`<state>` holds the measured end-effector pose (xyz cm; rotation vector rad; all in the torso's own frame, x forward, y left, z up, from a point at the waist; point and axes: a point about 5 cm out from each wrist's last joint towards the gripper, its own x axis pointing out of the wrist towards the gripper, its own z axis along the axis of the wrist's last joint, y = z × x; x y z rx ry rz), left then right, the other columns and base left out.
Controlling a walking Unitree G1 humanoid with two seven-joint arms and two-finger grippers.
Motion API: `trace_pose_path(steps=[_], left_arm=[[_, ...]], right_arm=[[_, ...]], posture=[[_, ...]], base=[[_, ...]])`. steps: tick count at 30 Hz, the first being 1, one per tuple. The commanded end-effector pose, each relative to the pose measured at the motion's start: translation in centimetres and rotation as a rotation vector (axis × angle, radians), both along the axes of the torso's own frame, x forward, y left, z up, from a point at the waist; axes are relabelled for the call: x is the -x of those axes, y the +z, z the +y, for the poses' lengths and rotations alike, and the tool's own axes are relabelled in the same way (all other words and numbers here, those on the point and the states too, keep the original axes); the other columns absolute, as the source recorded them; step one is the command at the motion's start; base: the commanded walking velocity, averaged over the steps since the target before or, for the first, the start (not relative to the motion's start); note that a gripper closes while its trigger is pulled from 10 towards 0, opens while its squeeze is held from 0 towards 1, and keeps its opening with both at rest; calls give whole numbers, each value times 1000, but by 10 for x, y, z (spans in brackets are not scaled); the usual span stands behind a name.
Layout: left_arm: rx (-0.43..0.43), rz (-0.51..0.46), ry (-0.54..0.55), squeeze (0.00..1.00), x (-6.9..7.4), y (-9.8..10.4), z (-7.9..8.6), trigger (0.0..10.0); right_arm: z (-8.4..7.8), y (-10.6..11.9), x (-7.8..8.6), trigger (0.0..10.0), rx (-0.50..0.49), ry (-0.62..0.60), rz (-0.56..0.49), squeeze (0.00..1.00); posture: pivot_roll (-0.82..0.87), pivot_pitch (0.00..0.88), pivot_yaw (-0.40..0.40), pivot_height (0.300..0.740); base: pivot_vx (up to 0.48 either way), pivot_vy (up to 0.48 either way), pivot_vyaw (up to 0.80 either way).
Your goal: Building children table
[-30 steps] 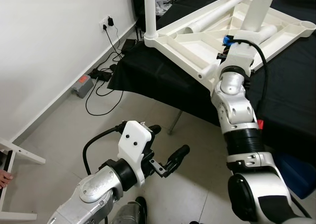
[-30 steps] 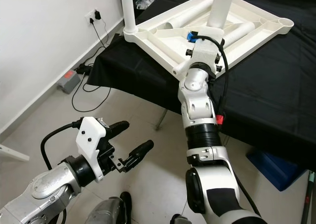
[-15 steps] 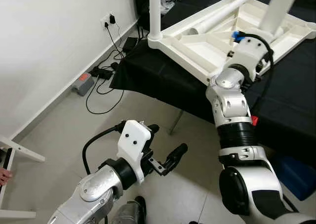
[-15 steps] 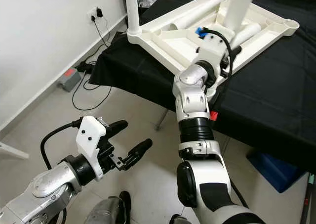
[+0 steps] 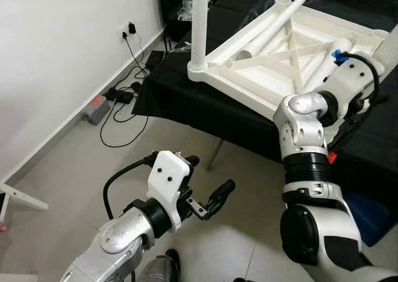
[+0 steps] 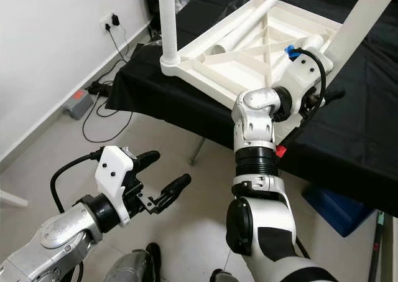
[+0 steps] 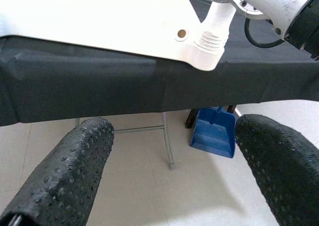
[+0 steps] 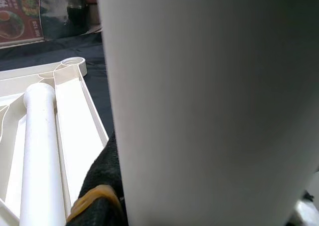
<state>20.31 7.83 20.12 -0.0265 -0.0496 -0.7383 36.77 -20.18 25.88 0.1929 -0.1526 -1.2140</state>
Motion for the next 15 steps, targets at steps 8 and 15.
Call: trace_pose_path(steps=[8, 15], left_arm=[[2, 6, 0, 0, 1, -3, -1, 10000], [0, 2, 2, 0, 0, -3, -1, 10000]], right_arm=[[-20, -44, 4, 10000, -228, -160, 178, 0], [-17, -44, 2, 10000, -221, -186, 219, 0]], posture=[[164, 235, 11, 740], [168, 234, 7, 740]], base=[[0, 0, 0], [0, 0, 0]])
